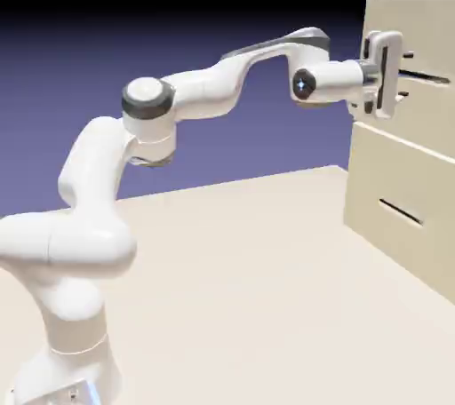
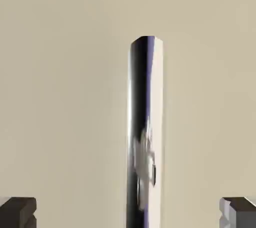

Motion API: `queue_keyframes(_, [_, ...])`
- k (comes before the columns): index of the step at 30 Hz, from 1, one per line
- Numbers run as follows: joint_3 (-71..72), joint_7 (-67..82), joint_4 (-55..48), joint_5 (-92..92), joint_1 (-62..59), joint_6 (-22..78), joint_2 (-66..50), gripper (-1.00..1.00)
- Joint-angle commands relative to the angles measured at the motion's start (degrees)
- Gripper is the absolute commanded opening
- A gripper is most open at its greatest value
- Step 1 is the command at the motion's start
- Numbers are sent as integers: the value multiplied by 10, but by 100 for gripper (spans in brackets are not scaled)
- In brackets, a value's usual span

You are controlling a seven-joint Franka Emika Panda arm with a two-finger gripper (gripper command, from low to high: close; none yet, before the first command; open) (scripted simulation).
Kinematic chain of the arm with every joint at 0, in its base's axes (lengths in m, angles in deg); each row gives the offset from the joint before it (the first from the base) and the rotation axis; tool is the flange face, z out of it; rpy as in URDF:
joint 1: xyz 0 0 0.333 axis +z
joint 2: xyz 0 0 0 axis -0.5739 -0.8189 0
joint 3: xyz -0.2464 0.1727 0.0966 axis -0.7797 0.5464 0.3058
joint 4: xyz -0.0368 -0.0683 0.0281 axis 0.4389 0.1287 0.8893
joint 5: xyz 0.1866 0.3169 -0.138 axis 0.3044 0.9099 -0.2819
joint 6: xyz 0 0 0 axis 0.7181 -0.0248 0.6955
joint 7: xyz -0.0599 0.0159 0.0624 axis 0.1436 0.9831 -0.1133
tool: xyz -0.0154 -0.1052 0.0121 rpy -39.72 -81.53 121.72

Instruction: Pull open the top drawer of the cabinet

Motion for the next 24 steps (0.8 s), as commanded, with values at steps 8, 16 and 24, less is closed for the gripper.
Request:
queue_keyframes(8, [4, -183, -157, -107, -117, -20, 70, 0])
queue_keyframes(16, [-28, -78, -33, -20, -27, 12, 46, -100])
queue_keyframes(24, [-83, 10, 133, 47, 98, 57, 26, -100])
